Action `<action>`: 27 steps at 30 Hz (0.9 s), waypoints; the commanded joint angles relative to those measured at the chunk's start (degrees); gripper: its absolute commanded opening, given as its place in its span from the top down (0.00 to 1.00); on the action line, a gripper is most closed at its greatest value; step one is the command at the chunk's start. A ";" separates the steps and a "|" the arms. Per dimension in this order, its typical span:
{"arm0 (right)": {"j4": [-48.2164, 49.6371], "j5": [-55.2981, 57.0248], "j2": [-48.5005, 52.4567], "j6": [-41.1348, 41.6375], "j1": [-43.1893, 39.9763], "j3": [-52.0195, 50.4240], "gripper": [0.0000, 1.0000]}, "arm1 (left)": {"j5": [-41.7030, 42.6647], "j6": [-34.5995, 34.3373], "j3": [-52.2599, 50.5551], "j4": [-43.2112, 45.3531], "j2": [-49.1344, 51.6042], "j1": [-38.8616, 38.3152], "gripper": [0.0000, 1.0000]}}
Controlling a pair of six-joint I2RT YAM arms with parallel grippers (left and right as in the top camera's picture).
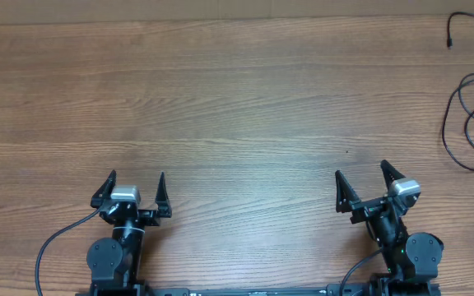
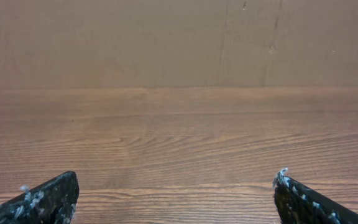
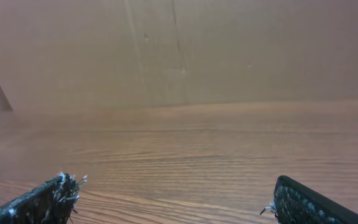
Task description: Untangle cables
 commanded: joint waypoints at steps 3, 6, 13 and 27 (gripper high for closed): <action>0.11 0.70 -0.59 -12.68 0.33 -0.61 0.00 | -0.26 1.09 -0.17 -0.20 -0.50 -0.35 0.00; 0.00 2.80 -0.59 -15.02 0.33 -0.59 0.00 | -0.26 1.09 -0.17 -0.20 -0.50 -0.35 0.00; -0.15 3.43 -0.59 -12.83 0.33 -0.59 0.00 | -0.26 1.09 -0.17 -0.20 -0.50 -0.35 0.00; 0.11 3.43 -0.57 -12.87 0.31 -0.59 0.00 | -0.26 1.09 -0.17 -0.20 -0.50 -0.35 0.00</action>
